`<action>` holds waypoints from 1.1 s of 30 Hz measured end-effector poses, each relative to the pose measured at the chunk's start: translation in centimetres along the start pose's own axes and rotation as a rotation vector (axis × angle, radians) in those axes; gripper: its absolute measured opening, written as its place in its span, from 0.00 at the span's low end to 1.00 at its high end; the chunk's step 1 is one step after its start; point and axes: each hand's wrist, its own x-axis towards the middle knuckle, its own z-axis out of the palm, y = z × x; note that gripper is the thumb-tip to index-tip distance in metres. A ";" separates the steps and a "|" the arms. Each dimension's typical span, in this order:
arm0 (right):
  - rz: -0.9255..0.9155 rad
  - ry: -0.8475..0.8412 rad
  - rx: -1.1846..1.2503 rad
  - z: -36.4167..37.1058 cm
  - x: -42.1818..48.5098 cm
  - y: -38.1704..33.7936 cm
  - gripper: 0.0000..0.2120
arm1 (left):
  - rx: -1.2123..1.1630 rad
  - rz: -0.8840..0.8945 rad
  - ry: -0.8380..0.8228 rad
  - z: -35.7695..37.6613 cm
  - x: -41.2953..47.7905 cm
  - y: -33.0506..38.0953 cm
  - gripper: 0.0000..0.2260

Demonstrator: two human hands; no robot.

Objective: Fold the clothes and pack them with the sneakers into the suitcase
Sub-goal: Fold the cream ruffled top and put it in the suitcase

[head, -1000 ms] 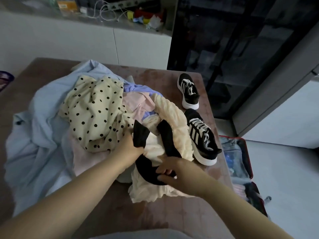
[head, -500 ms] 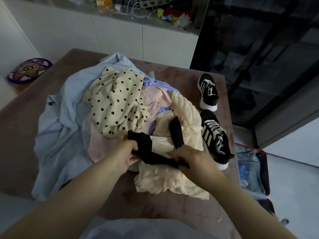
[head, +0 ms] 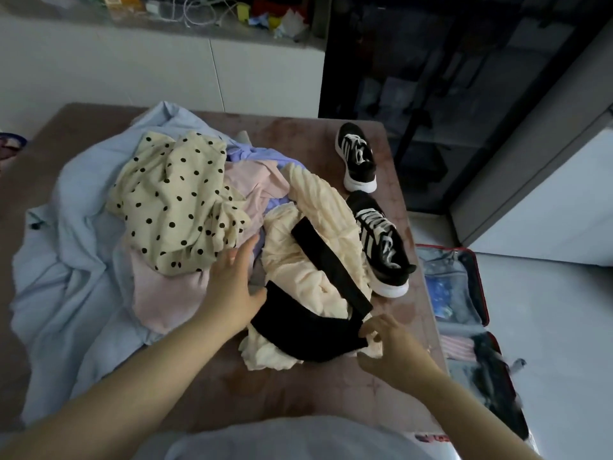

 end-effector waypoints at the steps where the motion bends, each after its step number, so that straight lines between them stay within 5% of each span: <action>1: 0.062 0.026 0.176 0.1 -0.3 -0.5 0.07 | 0.016 0.098 0.012 -0.3 0.8 0.8 0.32; 5: 0.407 0.064 0.758 -0.5 -0.5 -3.1 0.15 | 0.149 0.444 -0.111 -0.4 4.9 4.2 0.22; 9: 0.596 -0.252 0.860 -0.1 -1.1 -5.3 0.28 | 0.529 0.644 -0.253 2.0 8.9 6.5 0.21; 14: 0.715 -0.118 1.121 1.3 -0.1 -6.6 0.23 | 0.938 0.713 -0.454 4.4 11.8 6.4 0.24; 18: 0.710 0.061 1.145 1.0 -0.1 -6.7 0.09 | 0.659 0.724 -0.473 4.7 13.6 5.6 0.17; 22: 0.563 0.461 1.271 -0.7 -1.4 -4.8 0.12 | 0.235 0.506 -0.514 1.5 14.5 6.7 0.11; 27: 0.351 0.764 1.336 -6.2 -1.6 -2.8 0.14 | 0.084 0.495 -0.426 -5.0 14.3 9.3 0.11; 33: 0.037 0.763 1.011 -13.8 -1.6 -5.9 0.15 | -0.201 0.419 -0.172 -11.0 11.0 13.2 0.14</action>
